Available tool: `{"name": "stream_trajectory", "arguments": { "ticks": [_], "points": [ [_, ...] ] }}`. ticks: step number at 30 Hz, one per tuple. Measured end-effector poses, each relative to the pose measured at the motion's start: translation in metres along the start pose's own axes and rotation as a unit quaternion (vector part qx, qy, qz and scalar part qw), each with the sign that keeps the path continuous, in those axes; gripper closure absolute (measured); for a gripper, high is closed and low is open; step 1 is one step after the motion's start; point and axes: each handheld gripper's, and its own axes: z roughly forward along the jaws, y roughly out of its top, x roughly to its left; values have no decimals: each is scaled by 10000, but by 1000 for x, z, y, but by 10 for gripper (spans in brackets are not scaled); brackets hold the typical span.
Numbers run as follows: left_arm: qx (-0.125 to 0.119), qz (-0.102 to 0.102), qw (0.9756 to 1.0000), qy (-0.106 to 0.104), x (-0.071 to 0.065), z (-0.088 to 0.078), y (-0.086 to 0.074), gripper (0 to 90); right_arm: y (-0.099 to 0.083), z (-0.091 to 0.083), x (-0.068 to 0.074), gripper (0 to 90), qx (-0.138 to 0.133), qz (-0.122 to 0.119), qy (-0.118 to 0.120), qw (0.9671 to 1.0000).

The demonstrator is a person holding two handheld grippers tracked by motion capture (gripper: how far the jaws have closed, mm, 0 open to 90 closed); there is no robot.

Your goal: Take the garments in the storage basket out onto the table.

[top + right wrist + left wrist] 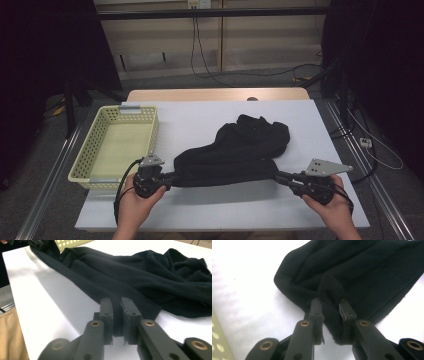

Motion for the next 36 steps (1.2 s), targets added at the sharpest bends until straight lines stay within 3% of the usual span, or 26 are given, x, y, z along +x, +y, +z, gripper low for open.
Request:
{"name": "stream_trajectory", "arguments": {
  "ticks": [4,7,12,15,18,27,31,36],
  "points": [
    [10,-19,10000,69,1,0,-1,774,-2,-6,-6,809,-59,150,-153,9998],
    [77,24,10000,42,2,2,-2,766,-5,-5,-7,808,-10,193,-131,9997],
    [99,43,9999,46,0,5,-2,760,-5,8,2,770,172,67,58,9998],
    [98,22,9999,52,0,5,-2,754,-4,18,12,684,294,-86,206,9993],
    [99,27,9999,64,0,5,-2,743,-5,28,19,658,366,-113,385,9985],
    [54,37,9999,117,-1,4,-1,699,-9,51,31,570,666,-263,572,9958],
    [105,72,9997,191,-4,-1,0,642,-11,54,29,494,689,-213,490,9962],
    [-63,190,9988,447,-5,-9,3,510,-14,53,24,456,689,-175,381,9967]
  ]
}}
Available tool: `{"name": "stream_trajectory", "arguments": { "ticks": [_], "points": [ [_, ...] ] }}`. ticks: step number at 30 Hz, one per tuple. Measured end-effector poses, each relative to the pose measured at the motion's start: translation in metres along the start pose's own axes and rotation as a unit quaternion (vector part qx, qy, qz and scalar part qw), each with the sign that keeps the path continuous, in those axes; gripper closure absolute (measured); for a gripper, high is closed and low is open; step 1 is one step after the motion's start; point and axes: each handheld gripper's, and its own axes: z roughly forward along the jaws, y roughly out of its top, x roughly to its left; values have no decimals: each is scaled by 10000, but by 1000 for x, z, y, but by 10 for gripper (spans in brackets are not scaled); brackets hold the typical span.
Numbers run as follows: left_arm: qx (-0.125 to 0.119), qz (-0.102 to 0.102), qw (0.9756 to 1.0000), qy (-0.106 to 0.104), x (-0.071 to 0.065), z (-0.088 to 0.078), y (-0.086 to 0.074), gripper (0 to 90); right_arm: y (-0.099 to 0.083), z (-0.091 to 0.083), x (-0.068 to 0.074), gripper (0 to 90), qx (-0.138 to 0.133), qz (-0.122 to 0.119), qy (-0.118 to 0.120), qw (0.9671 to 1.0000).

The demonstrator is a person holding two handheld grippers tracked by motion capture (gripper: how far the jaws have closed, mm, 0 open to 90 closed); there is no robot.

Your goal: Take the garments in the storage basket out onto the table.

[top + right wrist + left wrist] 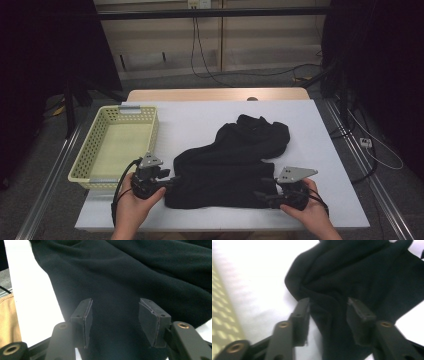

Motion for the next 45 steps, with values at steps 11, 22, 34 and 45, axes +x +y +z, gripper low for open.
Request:
{"name": "stream_trajectory", "arguments": {
  "ticks": [11,22,34,45],
  "points": [
    [304,196,9993,-96,-3,18,-5,316,-3,-4,-6,450,128,87,-408,9990],
    [469,126,9987,132,-1,41,-9,397,-10,-1,-17,459,343,306,-808,9957],
    [625,20,9978,230,18,23,-14,858,-13,-7,-25,459,336,468,-991,9934],
    [606,34,9975,349,20,19,-13,873,-12,1,-24,561,413,455,-925,9938]
  ]
}}
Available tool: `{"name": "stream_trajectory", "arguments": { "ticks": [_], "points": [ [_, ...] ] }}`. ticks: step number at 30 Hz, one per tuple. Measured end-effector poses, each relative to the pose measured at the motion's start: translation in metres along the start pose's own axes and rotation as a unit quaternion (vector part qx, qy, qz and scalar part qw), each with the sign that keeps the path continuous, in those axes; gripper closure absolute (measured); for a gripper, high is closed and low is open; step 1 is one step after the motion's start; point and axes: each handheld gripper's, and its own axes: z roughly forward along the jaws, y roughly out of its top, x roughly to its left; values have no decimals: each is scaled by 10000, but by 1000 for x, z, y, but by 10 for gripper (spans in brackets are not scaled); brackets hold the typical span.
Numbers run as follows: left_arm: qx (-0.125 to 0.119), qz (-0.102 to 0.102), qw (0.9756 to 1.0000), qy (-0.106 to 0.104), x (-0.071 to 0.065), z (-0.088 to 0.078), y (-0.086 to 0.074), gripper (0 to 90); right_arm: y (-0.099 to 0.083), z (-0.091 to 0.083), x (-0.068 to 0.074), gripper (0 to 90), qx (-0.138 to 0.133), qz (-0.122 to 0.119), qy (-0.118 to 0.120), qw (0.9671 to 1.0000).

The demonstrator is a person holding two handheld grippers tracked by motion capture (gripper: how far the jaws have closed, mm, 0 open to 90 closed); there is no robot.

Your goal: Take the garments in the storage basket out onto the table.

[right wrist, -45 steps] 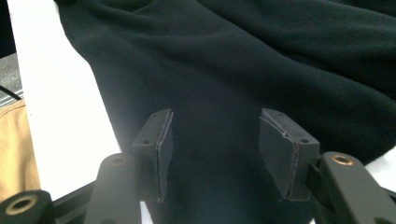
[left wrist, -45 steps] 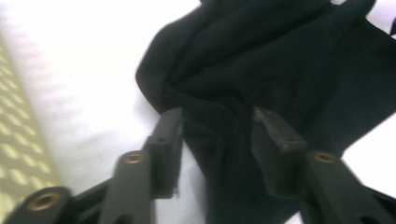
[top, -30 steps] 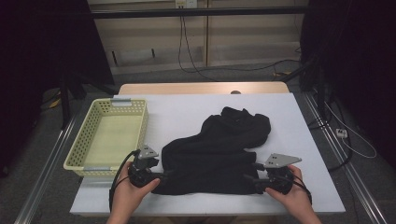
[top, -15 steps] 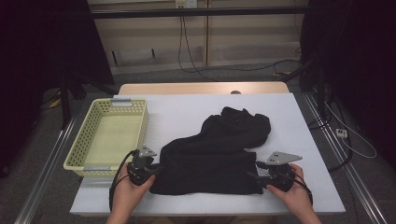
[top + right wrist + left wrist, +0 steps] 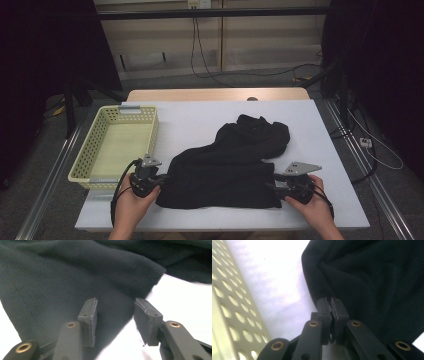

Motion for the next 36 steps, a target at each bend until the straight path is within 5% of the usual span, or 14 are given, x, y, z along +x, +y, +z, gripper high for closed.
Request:
{"name": "stream_trajectory", "arguments": {
  "ticks": [6,9,13,18,27,30,33,36],
  "points": [
    [19,-103,9995,-311,1,1,-1,887,4,1,3,768,80,-7,191,9998],
    [26,-119,9995,-307,1,1,-1,890,3,1,2,863,89,84,403,9991],
    [31,-147,9995,-294,2,1,-1,894,3,-5,0,877,154,146,477,9986],
    [56,-211,9993,-312,4,0,-2,896,0,-31,-11,884,-176,338,511,9980],
    [88,-211,9991,-353,3,1,-2,897,-16,-53,-39,883,-235,639,326,9972],
    [143,-183,9991,-363,2,3,-3,897,-18,-46,-38,828,-257,569,226,9978],
    [111,-161,9993,-304,1,3,-2,894,-13,-42,-33,668,-366,321,39,9988],
    [-43,-239,9992,-310,1,4,-1,801,-3,-39,-21,596,-651,82,336,9973]
  ]
}}
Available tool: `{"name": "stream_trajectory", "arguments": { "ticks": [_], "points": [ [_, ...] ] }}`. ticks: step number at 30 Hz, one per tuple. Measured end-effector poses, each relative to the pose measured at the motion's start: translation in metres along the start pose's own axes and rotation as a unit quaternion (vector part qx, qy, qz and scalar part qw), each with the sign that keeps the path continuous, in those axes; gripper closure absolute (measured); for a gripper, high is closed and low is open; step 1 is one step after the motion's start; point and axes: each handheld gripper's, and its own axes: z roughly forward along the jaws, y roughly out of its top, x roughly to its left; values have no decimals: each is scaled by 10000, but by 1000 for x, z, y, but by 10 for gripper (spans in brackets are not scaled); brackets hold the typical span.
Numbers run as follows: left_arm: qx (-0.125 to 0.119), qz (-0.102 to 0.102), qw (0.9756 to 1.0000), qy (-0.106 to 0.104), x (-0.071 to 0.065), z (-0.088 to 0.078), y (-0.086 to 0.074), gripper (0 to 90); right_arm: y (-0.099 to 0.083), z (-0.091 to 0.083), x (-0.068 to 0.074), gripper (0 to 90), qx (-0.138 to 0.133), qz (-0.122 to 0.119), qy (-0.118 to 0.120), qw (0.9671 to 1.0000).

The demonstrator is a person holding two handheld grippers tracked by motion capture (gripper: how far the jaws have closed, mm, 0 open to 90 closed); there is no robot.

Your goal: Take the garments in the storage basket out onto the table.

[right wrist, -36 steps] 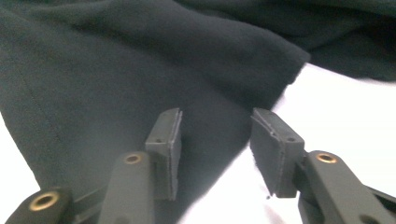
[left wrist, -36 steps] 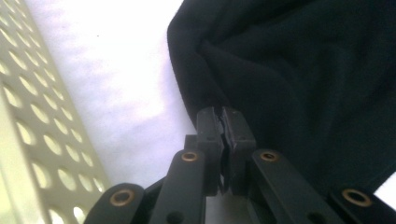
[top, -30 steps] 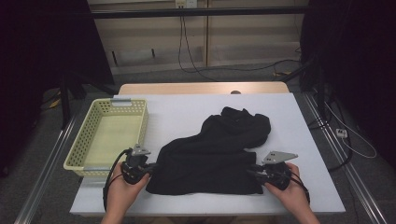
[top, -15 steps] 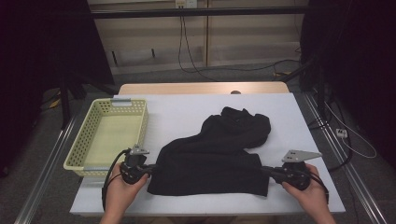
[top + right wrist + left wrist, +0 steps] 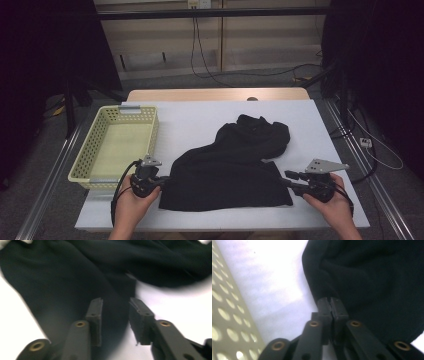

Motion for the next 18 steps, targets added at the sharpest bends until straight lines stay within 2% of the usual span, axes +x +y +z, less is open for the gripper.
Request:
{"name": "stream_trajectory", "arguments": {
  "ticks": [1,4,7,8,10,12,14,16,18],
  "points": [
    [-29,-29,10000,-49,0,1,0,692,4,4,6,563,-78,-82,114,9999],
    [-104,14,9988,-475,-5,4,2,430,14,23,27,542,-45,-327,515,9981],
    [-159,207,9982,-542,-12,8,5,331,25,48,52,525,34,-623,972,9933],
    [-173,210,9978,-603,-13,10,5,296,29,56,60,525,62,-776,1080,9911],
    [-201,160,9972,-701,-15,13,5,268,36,71,76,521,108,-983,1357,9858],
    [-178,179,9971,-721,-18,15,6,242,40,86,91,533,275,-1100,1561,9812],
    [-233,194,9969,-726,-20,18,7,225,42,99,105,523,425,-1315,1656,9765],
    [-265,168,9966,-757,-21,20,7,203,43,109,115,514,518,-1388,1804,9724],
    [-309,179,9968,-721,-22,22,7,199,43,117,121,495,670,-1517,1757,9704]
  ]
}}
